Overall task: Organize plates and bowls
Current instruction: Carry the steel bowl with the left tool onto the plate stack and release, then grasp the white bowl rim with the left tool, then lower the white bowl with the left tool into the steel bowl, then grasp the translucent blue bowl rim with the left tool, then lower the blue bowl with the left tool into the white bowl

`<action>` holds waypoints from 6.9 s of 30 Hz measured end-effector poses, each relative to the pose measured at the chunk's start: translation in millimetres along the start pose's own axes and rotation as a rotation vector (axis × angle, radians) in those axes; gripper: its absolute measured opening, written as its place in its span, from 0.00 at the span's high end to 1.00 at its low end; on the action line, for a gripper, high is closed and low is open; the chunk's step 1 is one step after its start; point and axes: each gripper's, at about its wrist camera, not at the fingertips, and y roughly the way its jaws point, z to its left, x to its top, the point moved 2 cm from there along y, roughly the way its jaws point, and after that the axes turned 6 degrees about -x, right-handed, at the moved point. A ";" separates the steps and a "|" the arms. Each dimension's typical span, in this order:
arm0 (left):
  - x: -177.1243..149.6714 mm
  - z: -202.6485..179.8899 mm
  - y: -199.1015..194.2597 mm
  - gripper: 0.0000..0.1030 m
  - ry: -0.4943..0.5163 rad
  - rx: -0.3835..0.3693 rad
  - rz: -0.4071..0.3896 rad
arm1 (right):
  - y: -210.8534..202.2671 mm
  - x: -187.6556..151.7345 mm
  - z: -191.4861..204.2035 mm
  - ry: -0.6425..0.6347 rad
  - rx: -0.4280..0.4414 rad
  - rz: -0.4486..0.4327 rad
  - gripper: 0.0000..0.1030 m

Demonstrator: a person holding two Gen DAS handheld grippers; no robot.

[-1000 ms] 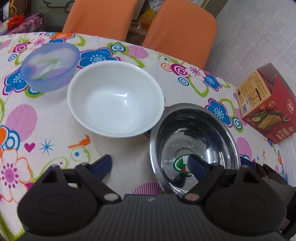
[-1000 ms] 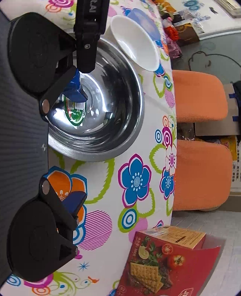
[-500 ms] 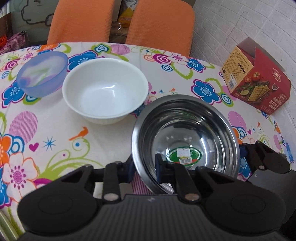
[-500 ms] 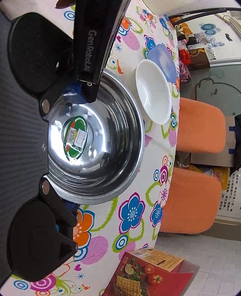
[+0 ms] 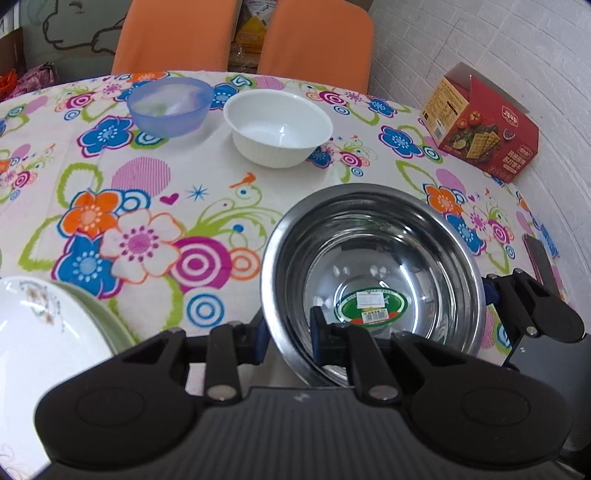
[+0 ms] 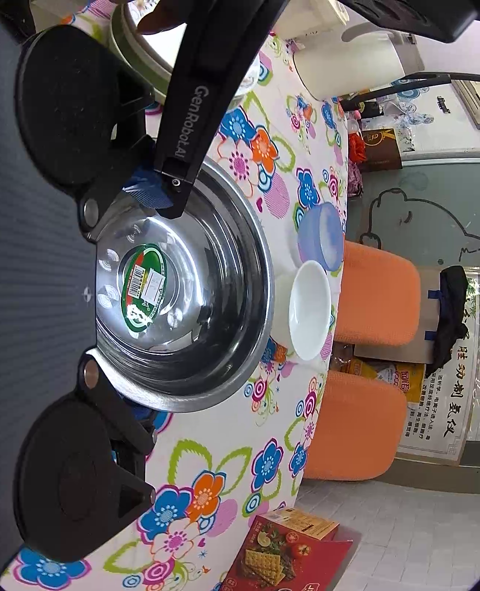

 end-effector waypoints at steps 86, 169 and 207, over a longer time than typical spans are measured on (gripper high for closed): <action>164.4 77.0 105.7 0.33 -0.379 0.011 -0.033 | 156.8 89.6 -45.4 -0.109 0.154 -0.008 0.12; 107.9 105.5 -75.2 0.05 0.000 0.189 -0.242 | -3.8 135.8 36.2 -0.333 0.095 -0.125 0.16; 189.9 141.7 44.1 0.62 -0.021 0.086 -0.104 | 124.9 161.2 92.7 -0.328 0.253 -0.138 0.18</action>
